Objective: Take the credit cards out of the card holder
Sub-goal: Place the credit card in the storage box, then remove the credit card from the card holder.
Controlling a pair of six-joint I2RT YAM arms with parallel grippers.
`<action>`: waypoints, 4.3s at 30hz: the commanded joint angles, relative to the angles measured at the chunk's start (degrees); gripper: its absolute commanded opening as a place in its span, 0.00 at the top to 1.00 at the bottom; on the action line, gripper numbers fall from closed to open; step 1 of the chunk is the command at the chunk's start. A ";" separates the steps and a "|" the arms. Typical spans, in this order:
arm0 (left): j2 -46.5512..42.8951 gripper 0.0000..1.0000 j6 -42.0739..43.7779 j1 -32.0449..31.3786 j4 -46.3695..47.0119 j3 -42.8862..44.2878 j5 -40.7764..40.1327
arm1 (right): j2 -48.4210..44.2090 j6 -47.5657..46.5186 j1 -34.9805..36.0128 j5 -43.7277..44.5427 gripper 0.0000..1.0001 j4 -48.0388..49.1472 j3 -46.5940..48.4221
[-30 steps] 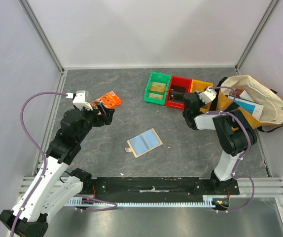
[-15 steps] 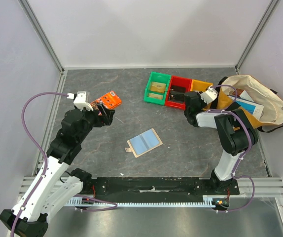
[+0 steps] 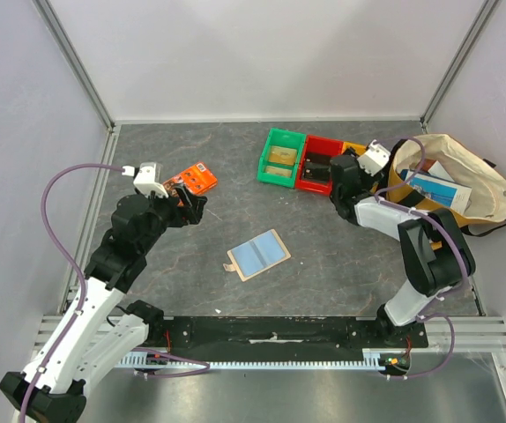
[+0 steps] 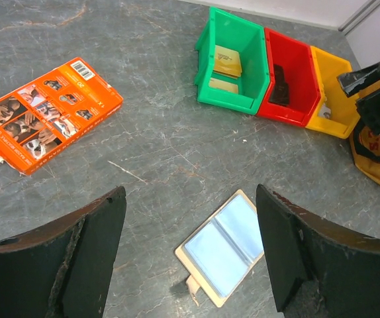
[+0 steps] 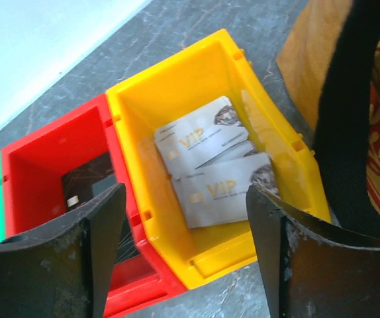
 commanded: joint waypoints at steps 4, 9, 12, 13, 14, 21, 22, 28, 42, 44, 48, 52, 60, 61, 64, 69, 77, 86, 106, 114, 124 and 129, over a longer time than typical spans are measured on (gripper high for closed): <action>1.34 0.16 1.21 0.63 2.15 -0.48 2.12 | -7.73 -7.64 6.04 -3.06 0.09 -3.40 1.56; 4.59 0.15 0.60 0.63 0.66 0.05 3.88 | -11.95 -12.21 11.57 -12.38 0.02 -6.65 0.76; 6.70 0.15 -0.81 0.63 -0.84 -0.04 6.33 | -14.41 -15.11 14.91 -18.70 0.02 -9.02 0.15; 7.23 0.15 -1.77 0.72 -1.01 -0.39 7.47 | -15.21 -15.73 16.14 -20.72 0.02 -9.64 -0.20; 7.75 0.15 -2.56 0.63 -1.01 -1.00 8.26 | -15.82 -16.78 17.29 -23.44 0.02 -10.17 -0.55; 12.50 0.17 -10.38 -1.99 1.00 -8.55 16.36 | -18.20 -20.04 26.51 -34.61 0.02 -15.35 -2.48; 12.85 0.17 -11.35 -3.05 1.70 -9.96 16.01 | -18.20 -20.39 27.92 -36.10 0.02 -15.44 -2.84; 13.47 0.17 -16.36 -9.56 5.75 -17.52 12.23 | -15.40 -21.45 34.78 -40.16 0.05 -16.24 -3.72; 19.01 0.43 -18.21 -12.11 11.29 -24.12 11.97 | -0.45 -23.65 43.31 -37.62 0.08 -23.35 3.48; 18.83 0.57 -18.22 -12.20 11.38 -24.64 11.88 | 0.60 -23.65 43.92 -36.21 0.08 -23.97 4.10; 18.66 0.72 -18.39 -12.11 11.82 -25.61 11.88 | 2.27 -24.53 44.81 -33.58 0.09 -25.64 5.33; 18.66 0.83 -18.65 -12.11 11.99 -26.23 11.96 | 3.68 -24.70 45.51 -31.55 0.12 -27.40 6.12; 18.04 0.98 -18.57 -12.11 11.47 -26.85 11.61 | 2.63 -24.88 45.42 -32.69 0.39 -28.45 6.39; 17.96 0.98 -18.57 -12.11 11.47 -27.02 11.61 | 2.45 -24.88 45.42 -33.04 0.41 -28.45 6.56; 17.52 0.98 -18.65 -12.11 11.20 -27.20 11.44 | 2.01 -24.70 44.81 -35.67 0.47 -29.07 7.09; 16.46 0.98 -18.83 -12.11 10.50 -27.55 10.65 | 1.22 -23.65 42.88 -38.40 0.52 -29.86 7.00; 14.97 0.98 -18.83 -11.94 9.53 -27.99 9.94 | -2.11 -21.45 38.39 -41.48 0.36 -29.69 5.60; 14.79 0.98 -18.65 -12.20 9.45 -27.99 10.29 | -3.96 -21.36 34.26 -42.01 0.29 -29.60 3.93; 14.09 0.98 -19.62 -11.94 7.16 -27.11 4.77 | -6.60 -24.17 28.46 -43.13 0.31 -29.07 4.63; 13.30 0.71 -17.69 -11.41 2.95 -21.14 -3.23 | -3.00 -24.97 28.46 -50.53 0.39 -26.00 6.30; 11.36 0.36 -14.52 -11.41 -1.63 -10.07 -4.40 | 2.01 -24.79 25.83 -56.06 0.62 -21.69 7.71; 13.64 0.36 -18.20 -11.41 4.86 -8.65 3.69 | 3.59 -23.83 24.25 -59.67 0.72 -19.41 6.74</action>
